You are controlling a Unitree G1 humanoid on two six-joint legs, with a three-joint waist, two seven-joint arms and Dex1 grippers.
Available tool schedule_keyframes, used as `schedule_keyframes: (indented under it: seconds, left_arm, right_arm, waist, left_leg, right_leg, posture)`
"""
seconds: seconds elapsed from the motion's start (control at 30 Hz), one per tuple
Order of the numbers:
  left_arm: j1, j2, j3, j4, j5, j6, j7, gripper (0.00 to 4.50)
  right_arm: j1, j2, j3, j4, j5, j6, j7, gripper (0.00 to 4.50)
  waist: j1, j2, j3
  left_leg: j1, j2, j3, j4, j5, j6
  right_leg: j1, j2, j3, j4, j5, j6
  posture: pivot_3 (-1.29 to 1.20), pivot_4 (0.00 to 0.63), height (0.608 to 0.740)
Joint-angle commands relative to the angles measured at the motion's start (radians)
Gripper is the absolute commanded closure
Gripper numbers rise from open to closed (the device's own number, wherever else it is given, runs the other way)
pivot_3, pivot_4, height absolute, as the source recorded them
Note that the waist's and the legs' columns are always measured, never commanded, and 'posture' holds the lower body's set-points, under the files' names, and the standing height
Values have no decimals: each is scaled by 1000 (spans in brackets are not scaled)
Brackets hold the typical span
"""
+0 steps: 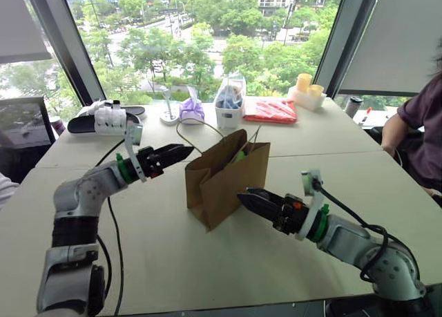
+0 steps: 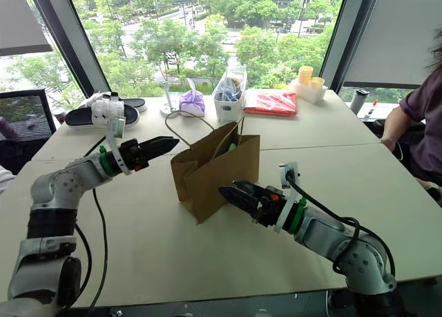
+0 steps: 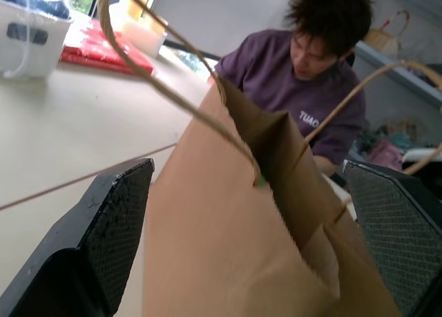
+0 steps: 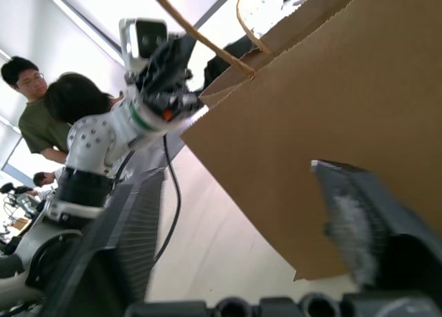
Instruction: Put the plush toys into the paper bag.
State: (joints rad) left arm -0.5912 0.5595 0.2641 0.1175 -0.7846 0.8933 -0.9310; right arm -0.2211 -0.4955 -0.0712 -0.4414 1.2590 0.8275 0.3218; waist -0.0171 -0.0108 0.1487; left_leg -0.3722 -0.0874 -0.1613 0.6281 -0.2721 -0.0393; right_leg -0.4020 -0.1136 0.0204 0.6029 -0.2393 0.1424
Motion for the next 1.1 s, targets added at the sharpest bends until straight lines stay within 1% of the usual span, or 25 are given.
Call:
schedule_keyframes:
  seconds: [0.03,0.13,0.2,0.3,0.47,0.57,0.63,0.77,0.93,0.97,1.0,1.1]
  left_arm:
    - [79,44,57,-201,-89,49,5,0]
    - [138,52,44,-312,-118,68,29,0]
    - [170,51,15,-369,-104,56,46,0]
    - [211,47,-57,-422,-40,2,57,0]
    - [235,22,-102,-471,-32,-33,82,0]
    - [229,2,-160,-491,15,-72,112,0]
    - [220,-4,-198,-480,65,-109,129,0]
    - [173,-75,-258,-415,146,-184,180,0]
    - [136,-145,-297,-337,207,-245,206,0]
    - [134,-151,-303,-328,214,-252,202,504]
    - [133,-153,-309,-322,218,-258,193,798]
    - [127,-152,-319,-311,227,-269,173,2208]
  right_arm:
    - [-38,20,46,1,-53,1,29,3024]
    - [-65,27,85,21,-95,19,49,4462]
    - [-90,35,108,52,-138,19,61,4462]
    - [-140,60,125,123,-197,9,77,4462]
    - [-181,73,137,173,-271,14,115,4462]
    - [-208,89,143,199,-304,17,132,4462]
    - [-219,102,145,209,-323,19,141,4462]
    - [-226,136,141,222,-359,13,138,4462]
    - [-215,160,127,220,-391,9,133,4462]
    - [-212,163,123,218,-395,9,132,4500]
    - [-208,164,116,212,-396,12,132,4500]
    - [-200,165,78,183,-365,25,127,4500]
  waist:
    - [1,0,0]
    - [9,0,0]
    - [10,0,0]
    - [7,0,0]
    - [6,0,0]
    - [6,0,0]
    - [6,0,0]
    - [8,0,0]
    - [6,0,0]
    - [5,0,0]
    - [4,0,0]
    - [5,0,0]
  left_leg:
    - [0,0,0,0,0,0]
    - [-1,0,0,0,0,0]
    - [0,0,-1,1,0,0]
    - [1,-1,0,1,0,0]
    - [0,-1,0,0,0,0]
    - [0,-1,0,-1,0,0]
    - [0,-1,1,-1,0,0]
    - [0,-1,1,0,0,0]
    - [0,-1,1,0,0,0]
    - [0,-1,1,0,0,0]
    - [0,-1,1,0,0,0]
    - [0,-1,1,0,0,0]
  right_leg:
    - [0,0,0,0,0,0]
    - [-1,0,0,0,0,0]
    - [-1,-1,0,-1,0,0]
    - [3,-1,1,-2,0,-1]
    - [2,0,1,-2,0,-1]
    - [1,0,1,-1,0,-1]
    - [1,0,1,-2,0,-1]
    - [1,0,1,-2,0,-1]
    - [1,0,1,-2,1,-1]
    - [1,0,1,-1,1,-1]
    - [1,0,1,-1,1,-1]
    - [0,0,1,-1,1,-1]
  posture:
    - [0,150,740]
    - [0,150,740]
    - [0,150,740]
    - [0,150,740]
    - [0,150,740]
    - [0,150,740]
    - [0,150,740]
    - [0,150,740]
    - [0,150,740]
    - [0,150,740]
    - [0,150,740]
    - [0,150,740]
